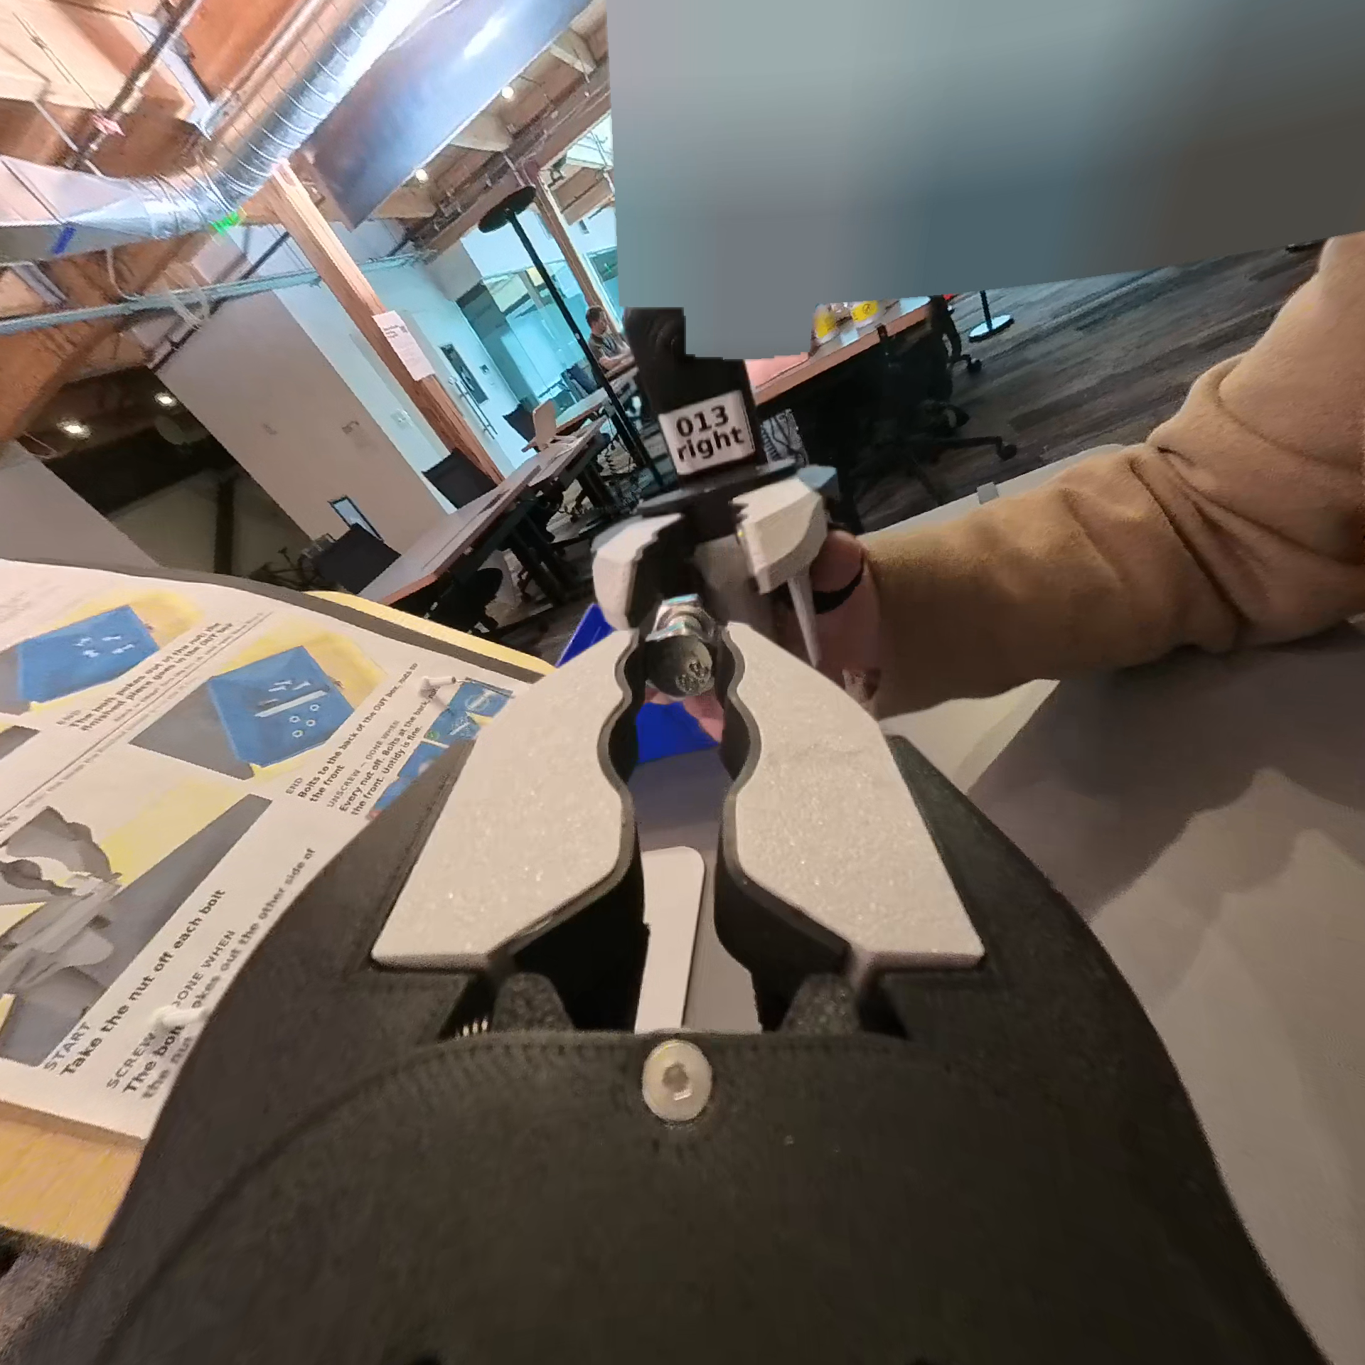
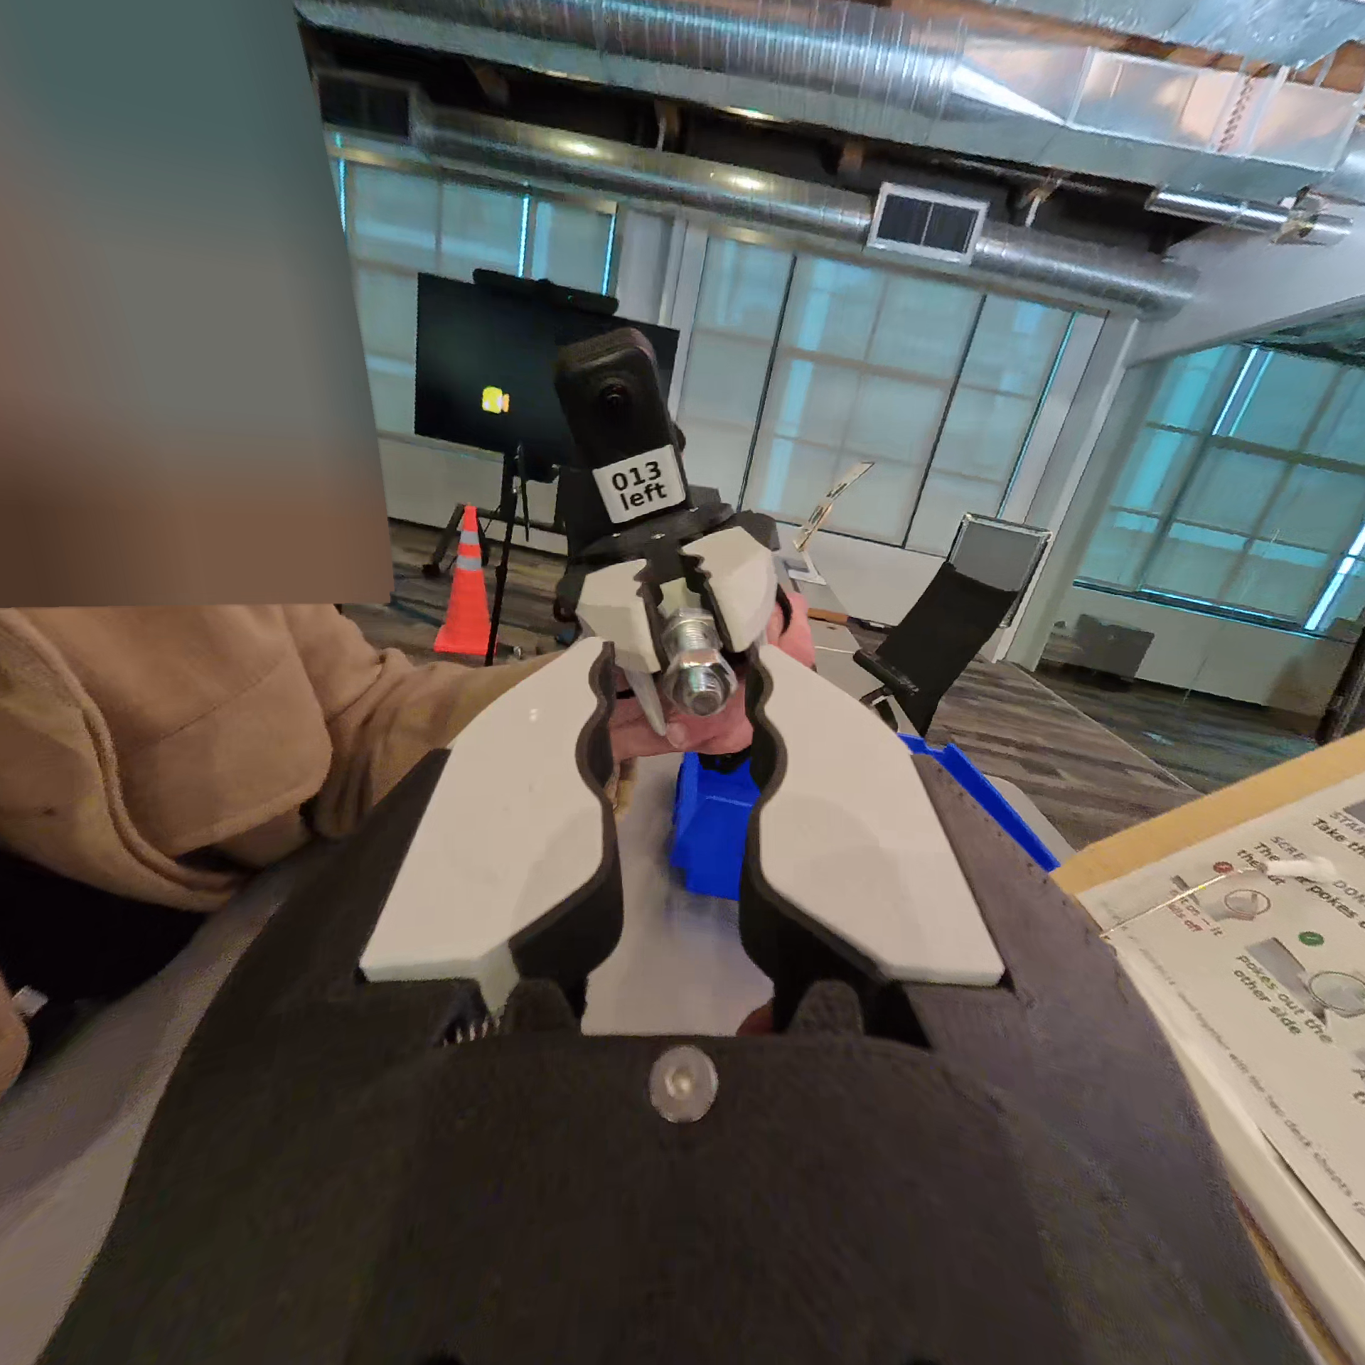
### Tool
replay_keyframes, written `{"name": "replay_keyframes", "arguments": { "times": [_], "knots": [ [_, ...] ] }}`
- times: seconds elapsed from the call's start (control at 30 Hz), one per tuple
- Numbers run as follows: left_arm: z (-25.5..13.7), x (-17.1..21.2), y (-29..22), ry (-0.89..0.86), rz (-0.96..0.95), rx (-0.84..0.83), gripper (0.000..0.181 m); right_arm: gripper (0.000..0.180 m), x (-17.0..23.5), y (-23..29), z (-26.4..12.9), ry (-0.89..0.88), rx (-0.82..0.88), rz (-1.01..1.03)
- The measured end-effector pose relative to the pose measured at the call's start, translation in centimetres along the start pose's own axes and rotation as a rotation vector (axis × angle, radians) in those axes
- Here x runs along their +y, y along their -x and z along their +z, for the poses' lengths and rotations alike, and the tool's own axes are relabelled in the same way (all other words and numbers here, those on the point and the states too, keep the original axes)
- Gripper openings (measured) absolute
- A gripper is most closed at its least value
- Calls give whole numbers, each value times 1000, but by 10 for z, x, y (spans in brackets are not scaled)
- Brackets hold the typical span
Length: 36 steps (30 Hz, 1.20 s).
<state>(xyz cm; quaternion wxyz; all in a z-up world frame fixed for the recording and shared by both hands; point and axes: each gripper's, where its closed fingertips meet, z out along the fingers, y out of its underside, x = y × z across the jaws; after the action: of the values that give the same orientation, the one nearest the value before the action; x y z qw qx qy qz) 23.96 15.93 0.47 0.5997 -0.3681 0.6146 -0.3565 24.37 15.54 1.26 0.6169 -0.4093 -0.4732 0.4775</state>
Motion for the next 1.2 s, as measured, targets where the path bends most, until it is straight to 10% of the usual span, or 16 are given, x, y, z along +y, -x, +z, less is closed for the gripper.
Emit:
{"name": "replay_keyframes", "arguments": {
  "times": [0.23,0.33,0.57,0.97,1.2],
  "knots": [
    [1,4,1,10,-17,1,17,38,6,3,3,71,2,-35],
    [2,10,5,39,-21,-17,17,0,-3,30,1,49,-139,-71],
    [0,7,6,4,-50,-9,17,40,-3,-2,-4,61,41,-68],
    [0,12,10,43,-38,-40,17,22,-5,20,1,62,-44,-135],
    [1,9,7,5,-66,-11,18,41,7,-6,-2,108,68,-98]
  ]
}}
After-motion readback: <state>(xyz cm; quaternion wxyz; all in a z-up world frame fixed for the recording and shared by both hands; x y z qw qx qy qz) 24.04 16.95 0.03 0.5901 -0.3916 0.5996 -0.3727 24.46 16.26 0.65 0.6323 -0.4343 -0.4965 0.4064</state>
